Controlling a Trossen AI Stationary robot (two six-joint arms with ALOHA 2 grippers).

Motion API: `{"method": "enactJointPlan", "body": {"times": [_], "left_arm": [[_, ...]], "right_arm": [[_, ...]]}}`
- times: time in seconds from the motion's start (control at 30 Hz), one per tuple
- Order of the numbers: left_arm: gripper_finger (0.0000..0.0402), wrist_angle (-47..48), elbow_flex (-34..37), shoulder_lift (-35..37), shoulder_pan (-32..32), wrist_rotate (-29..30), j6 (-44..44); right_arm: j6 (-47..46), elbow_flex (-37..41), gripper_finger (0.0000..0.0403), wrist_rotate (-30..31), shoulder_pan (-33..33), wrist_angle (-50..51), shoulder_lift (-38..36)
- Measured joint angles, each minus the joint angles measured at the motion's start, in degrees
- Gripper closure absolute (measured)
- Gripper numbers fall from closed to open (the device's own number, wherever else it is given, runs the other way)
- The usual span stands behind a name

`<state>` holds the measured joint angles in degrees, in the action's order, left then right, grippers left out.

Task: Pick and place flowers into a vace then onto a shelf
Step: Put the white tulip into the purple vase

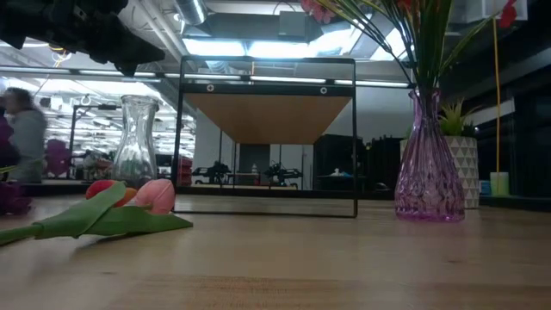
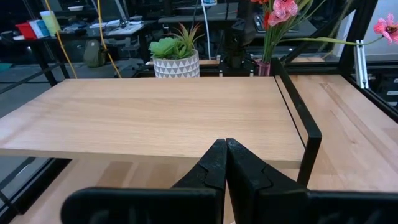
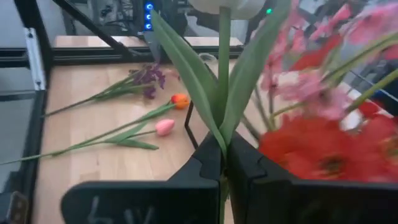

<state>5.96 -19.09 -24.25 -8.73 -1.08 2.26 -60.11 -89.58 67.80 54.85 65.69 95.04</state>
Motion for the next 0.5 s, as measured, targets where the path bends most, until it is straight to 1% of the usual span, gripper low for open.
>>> {"method": "enactJointPlan", "body": {"times": [0.27, 0.4, 0.5], "left_arm": [[0.0398, -0.2, 0.0, 0.0, 0.0, 0.0, 0.0], [0.0398, -0.2, 0.0, 0.0, 0.0, 0.0, 0.0], [0.0398, -0.2, 0.0, 0.0, 0.0, 0.0, 0.0]], "right_arm": [[12.3, 0.0, 0.04, -5.5, 0.0, -2.0, -12.6], [20.2, 0.0, 0.04, -11.2, 0.0, -3.9, -19.4], [25.7, 0.0, 0.04, -13.9, -0.3, -4.3, -23.5]]}}
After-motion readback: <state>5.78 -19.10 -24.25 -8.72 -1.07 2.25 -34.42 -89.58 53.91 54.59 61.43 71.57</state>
